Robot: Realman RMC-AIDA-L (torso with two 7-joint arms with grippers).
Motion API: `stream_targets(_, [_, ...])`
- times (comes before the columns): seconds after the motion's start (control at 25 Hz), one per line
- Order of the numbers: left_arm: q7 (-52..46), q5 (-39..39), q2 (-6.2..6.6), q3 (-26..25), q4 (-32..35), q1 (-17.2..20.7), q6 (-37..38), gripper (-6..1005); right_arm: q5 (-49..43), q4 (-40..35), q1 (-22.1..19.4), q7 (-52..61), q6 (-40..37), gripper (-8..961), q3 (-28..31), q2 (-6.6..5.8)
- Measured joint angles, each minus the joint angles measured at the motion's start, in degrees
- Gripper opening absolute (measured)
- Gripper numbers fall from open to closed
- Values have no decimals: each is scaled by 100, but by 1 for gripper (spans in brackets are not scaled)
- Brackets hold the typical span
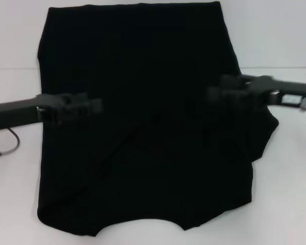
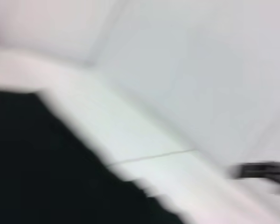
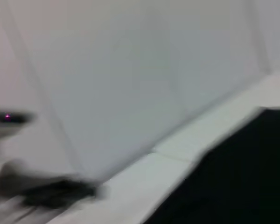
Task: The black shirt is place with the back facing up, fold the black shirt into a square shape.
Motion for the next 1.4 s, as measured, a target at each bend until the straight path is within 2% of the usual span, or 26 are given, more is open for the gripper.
stream_targets(0.12, [1042, -452, 39, 28, -438, 43, 816, 438, -155, -4, -7, 1034, 365, 900, -13, -303])
stream_targets(0.16, [1042, -452, 39, 28, -438, 43, 816, 479, -302, -4, -5, 1402, 479, 900, -31, -416])
stream_targets(0.2, [1733, -441, -9, 164, -641, 30, 1036, 520, -501, -4, 7, 1768, 557, 900, -43, -515])
stream_targets(0.28, [2074, -421, -48, 316, -700, 28, 1076, 600, -942, -12, 46, 2472, 670, 900, -54, -688])
stream_targets(0.36, [2530, -410, -107, 603, -728, 55, 1071, 680, -1370, -61, 73, 3058, 707, 900, -58, -797])
stream_targets(0.44, [2782, -379, -141, 800, -728, 78, 1033, 758, -1801, -212, 79, 3524, 706, 899, -62, -850])
stream_targets(0.6, [3108, -228, -175, 1051, -722, 89, 912, 949, -2564, -483, 100, 4198, 682, 899, -67, -843])
stream_targets(0.88, [3235, -176, -186, 1473, -723, 82, 728, 948, -3472, -475, 255, 4639, 762, 898, -75, -758])
stream_targets(1.08, [3279, -86, -212, 1512, -721, 58, 651, 948, -3607, -236, 351, 4653, 1157, 898, -83, -661])
stream_targets(1.28, [3281, -79, -210, 1467, -722, 58, 596, 947, -3611, 216, 460, 4659, 1609, 897, -122, -654])
stream_targets(1.4, [3283, -79, -201, 1458, -722, 52, 560, 947, -3611, 390, 526, 4660, 1820, 897, -122, -605])
